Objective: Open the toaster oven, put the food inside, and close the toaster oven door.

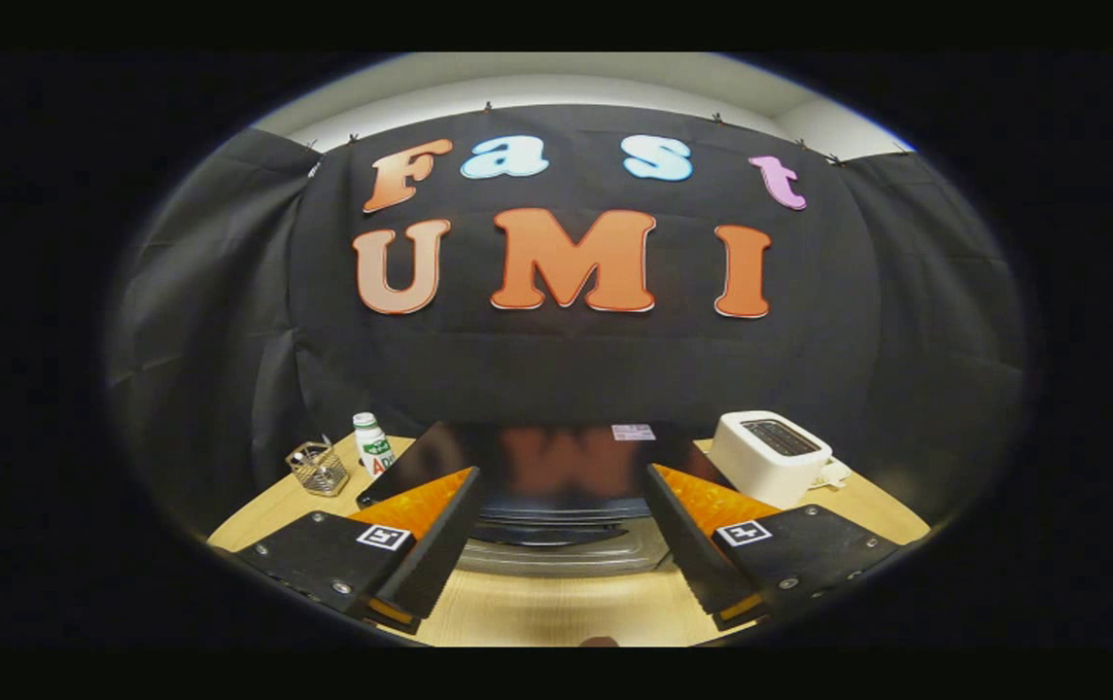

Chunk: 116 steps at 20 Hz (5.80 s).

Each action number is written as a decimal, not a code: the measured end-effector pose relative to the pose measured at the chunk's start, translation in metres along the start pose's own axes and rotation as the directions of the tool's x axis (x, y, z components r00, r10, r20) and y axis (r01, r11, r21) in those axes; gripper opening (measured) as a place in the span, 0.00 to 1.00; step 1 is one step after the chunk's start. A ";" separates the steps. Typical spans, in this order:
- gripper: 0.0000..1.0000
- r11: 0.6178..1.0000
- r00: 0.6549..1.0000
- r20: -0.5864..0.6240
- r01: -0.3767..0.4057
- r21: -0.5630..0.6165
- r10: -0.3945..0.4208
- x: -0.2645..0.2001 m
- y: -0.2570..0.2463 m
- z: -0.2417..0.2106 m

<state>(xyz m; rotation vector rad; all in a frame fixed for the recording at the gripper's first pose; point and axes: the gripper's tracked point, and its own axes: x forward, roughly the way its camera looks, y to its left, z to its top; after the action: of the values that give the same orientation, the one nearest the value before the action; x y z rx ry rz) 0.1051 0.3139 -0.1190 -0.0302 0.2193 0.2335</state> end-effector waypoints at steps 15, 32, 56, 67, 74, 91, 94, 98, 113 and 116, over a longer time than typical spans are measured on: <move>0.98 0.999 0.986 -0.166 0.015 -0.042 -0.022 0.050 0.012 -0.043; 0.99 1.000 0.976 -0.220 -0.006 -0.022 0.001 0.027 0.014 -0.063; 0.98 1.000 0.983 -0.182 -0.005 0.010 0.006 -0.064 0.011 -0.132; 0.98 1.000 0.976 -0.219 0.008 0.014 -0.005 -0.092 0.011 -0.197; 0.98 1.000 0.949 -0.317 0.008 0.021 -0.001 -0.099 0.014 -0.246; 0.98 1.000 0.923 -0.384 0.002 0.015 0.004 -0.102 0.010 -0.263; 0.98 0.999 0.929 -0.369 -0.007 0.038 0.021 -0.104 0.011 -0.256; 0.98 0.998 0.929 -0.369 -0.016 0.064 0.039 -0.106 0.010 -0.256; 0.98 0.999 0.985 -0.164 -0.052 0.002 0.052 -0.182 0.001 -0.238; 0.98 0.998 0.986 -0.156 -0.056 -0.012 0.054 -0.196 0.001 -0.251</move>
<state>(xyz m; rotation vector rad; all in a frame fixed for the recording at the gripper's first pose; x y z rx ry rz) -0.1345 0.2570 -0.3209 -0.0592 0.3739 0.2883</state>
